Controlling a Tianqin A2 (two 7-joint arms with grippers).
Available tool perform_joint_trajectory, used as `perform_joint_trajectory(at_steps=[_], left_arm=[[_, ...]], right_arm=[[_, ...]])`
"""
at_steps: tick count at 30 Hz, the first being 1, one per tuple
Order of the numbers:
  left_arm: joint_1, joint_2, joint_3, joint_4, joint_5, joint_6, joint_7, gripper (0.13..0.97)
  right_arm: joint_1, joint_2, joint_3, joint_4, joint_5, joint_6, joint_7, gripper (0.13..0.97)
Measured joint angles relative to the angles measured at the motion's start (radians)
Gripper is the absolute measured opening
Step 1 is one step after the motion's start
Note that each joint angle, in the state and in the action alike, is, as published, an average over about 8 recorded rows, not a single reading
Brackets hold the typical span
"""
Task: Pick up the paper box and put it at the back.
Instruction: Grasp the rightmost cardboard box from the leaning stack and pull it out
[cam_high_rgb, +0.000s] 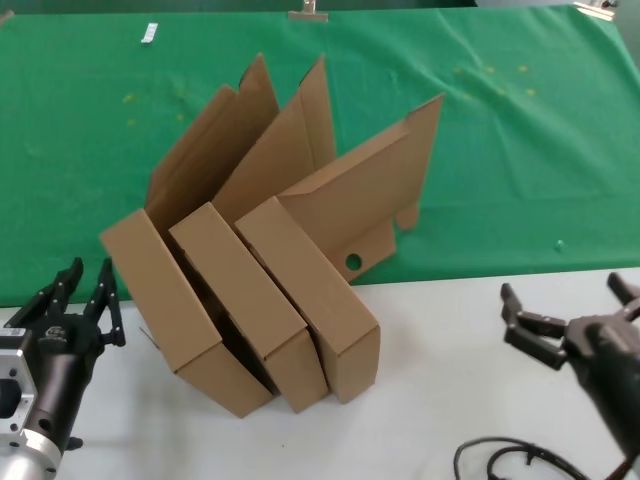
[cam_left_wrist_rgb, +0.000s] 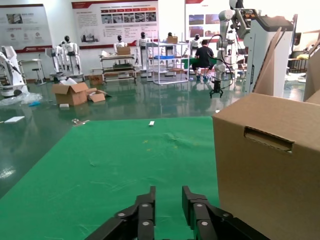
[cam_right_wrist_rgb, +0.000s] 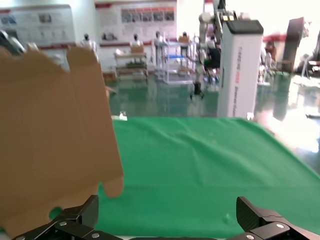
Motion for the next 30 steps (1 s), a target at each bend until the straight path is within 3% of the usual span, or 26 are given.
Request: perform_joint_trajectory(at_steps=[6,14,16,22,30], left_arm=[[0.0,0.0,0.0,0.0,0.0,0.0,0.0,0.27],[0.0,0.0,0.0,0.0,0.0,0.0,0.0,0.41],[0.0,0.0,0.0,0.0,0.0,0.0,0.0,0.43],[0.0,0.0,0.0,0.0,0.0,0.0,0.0,0.59],[0.0,0.0,0.0,0.0,0.0,0.0,0.0,0.752]], right_arm=[[-0.021,0.035,0.138,-0.005,0.093,-0.217,-0.117,0.966],[-0.08,0.297,0.206,-0.099,0.22,-0.559,-0.177,0.966],[-0.086,0.364,0.192,-0.128,0.257,-0.649,-0.181,0.966],[-0.026,0.498,0.099,-0.201,0.325,-0.913,-0.159,0.966],[0.221,0.515,-0.112,-0.349,0.298,-1.194,-0.113,0.966]])
